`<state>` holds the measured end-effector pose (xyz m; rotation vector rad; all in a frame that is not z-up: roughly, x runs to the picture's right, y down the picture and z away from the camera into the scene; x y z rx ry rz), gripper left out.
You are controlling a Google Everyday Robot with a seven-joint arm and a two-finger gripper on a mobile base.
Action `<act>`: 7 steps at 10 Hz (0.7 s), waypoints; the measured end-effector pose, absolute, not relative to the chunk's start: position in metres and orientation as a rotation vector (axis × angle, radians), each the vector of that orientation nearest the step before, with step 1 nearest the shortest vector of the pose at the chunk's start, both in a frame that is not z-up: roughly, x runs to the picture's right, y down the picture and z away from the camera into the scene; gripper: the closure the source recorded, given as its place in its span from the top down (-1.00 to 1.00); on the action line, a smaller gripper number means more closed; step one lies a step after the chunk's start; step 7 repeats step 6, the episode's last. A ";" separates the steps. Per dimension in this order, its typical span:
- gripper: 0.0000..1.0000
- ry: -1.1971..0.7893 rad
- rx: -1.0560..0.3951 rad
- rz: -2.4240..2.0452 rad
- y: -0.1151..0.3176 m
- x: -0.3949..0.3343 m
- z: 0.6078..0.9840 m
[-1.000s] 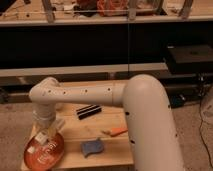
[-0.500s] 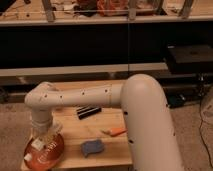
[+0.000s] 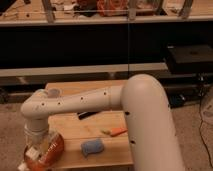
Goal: Place the bottle in the ceramic bowl
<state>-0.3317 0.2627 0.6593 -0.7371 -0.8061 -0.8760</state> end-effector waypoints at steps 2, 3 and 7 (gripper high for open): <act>0.60 -0.800 -0.742 -0.869 0.266 -0.335 0.659; 0.60 -0.796 -0.744 -0.862 0.265 -0.335 0.661; 0.60 -0.796 -0.749 -0.856 0.262 -0.338 0.666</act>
